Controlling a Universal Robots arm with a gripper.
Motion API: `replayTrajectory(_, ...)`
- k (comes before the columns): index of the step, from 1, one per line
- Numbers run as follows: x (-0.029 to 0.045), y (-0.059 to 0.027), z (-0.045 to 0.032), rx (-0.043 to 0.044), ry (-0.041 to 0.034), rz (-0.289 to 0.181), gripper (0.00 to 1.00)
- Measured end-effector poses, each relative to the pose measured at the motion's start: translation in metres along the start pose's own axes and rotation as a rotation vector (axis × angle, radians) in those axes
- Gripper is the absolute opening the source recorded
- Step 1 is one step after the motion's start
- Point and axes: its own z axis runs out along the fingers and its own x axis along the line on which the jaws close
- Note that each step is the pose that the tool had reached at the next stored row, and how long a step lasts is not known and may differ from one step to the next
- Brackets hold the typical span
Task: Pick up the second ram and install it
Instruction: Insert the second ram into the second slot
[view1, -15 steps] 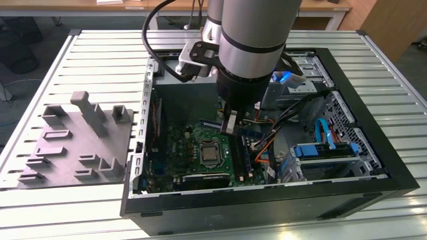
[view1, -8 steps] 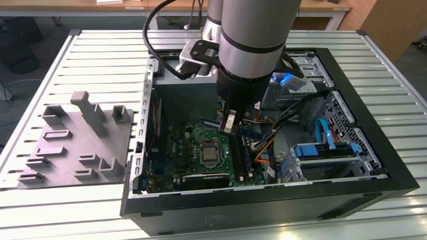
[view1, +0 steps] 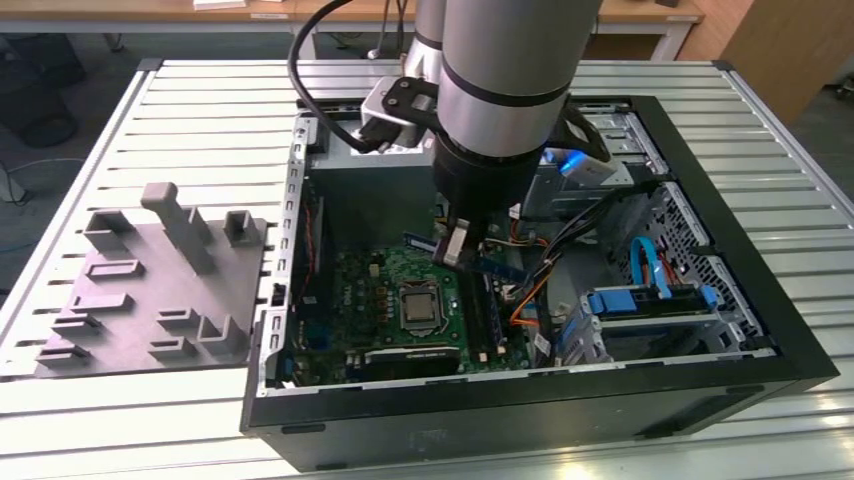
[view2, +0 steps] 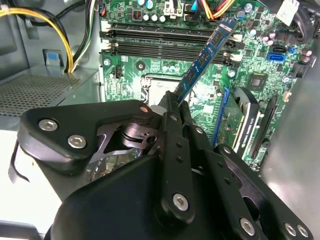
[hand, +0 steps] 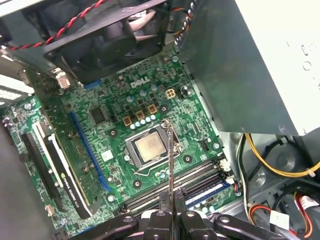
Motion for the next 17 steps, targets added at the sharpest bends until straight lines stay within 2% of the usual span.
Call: replayTrajectory(17, 0.0000, 0.0000, 0.0002, 0.0100, -0.0059, 0.136, 0.14)
